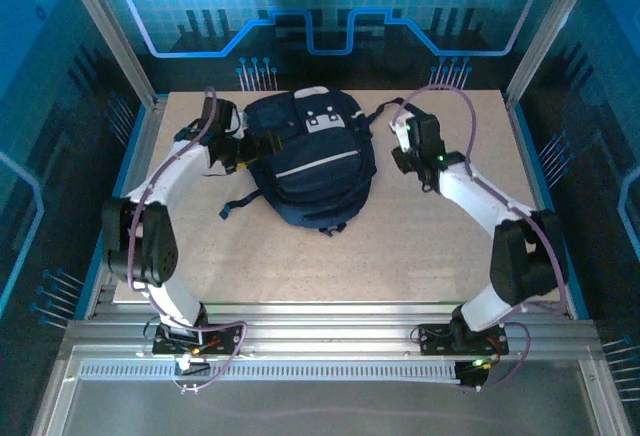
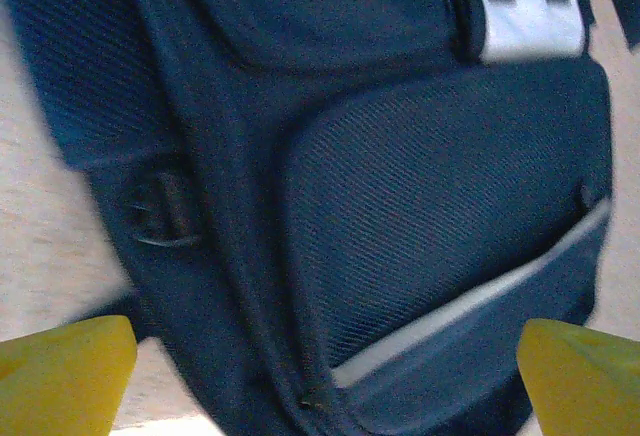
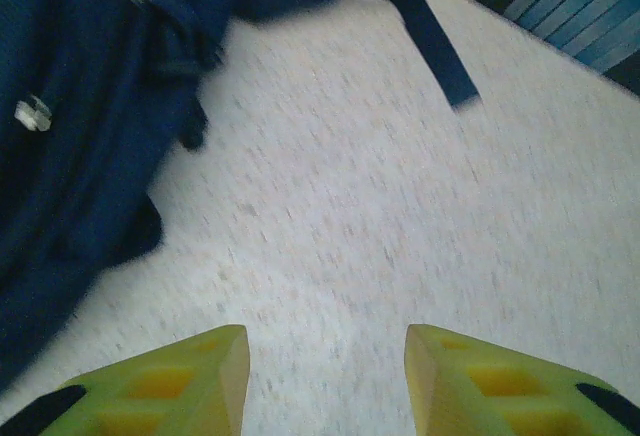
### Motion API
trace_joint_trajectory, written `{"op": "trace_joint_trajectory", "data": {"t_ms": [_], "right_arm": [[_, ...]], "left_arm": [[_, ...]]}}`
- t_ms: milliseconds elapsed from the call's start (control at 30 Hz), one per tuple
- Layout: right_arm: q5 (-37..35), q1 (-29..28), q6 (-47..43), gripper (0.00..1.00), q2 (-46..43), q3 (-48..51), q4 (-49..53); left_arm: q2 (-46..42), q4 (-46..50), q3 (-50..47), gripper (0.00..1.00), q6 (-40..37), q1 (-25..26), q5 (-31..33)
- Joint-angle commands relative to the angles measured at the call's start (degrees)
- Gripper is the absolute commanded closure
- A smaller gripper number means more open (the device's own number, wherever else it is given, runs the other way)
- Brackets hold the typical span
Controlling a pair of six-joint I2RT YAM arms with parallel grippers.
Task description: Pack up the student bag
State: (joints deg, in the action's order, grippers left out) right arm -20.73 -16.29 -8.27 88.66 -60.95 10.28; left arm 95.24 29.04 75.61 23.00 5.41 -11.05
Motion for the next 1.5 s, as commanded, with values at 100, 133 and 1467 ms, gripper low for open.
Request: {"op": "trace_joint_trajectory", "data": {"t_ms": [100, 133, 1467], "right_arm": [[-9.94, 3.96, 9.44, 0.54, -5.48, 18.56, -19.58], [-9.56, 4.58, 9.64, 0.54, -5.84, 20.95, -22.79], [8.85, 11.32, 9.49, 0.00, -2.58, 37.05, -55.11]], "left_arm": [[-7.38, -10.06, -11.72, 0.01, -4.44, -0.14, 30.31], [-7.73, -11.28, -13.43, 0.01, -5.18, -0.14, 33.44], [-6.16, -84.67, -55.14, 0.01, -20.72, -4.09, 25.99]]}}
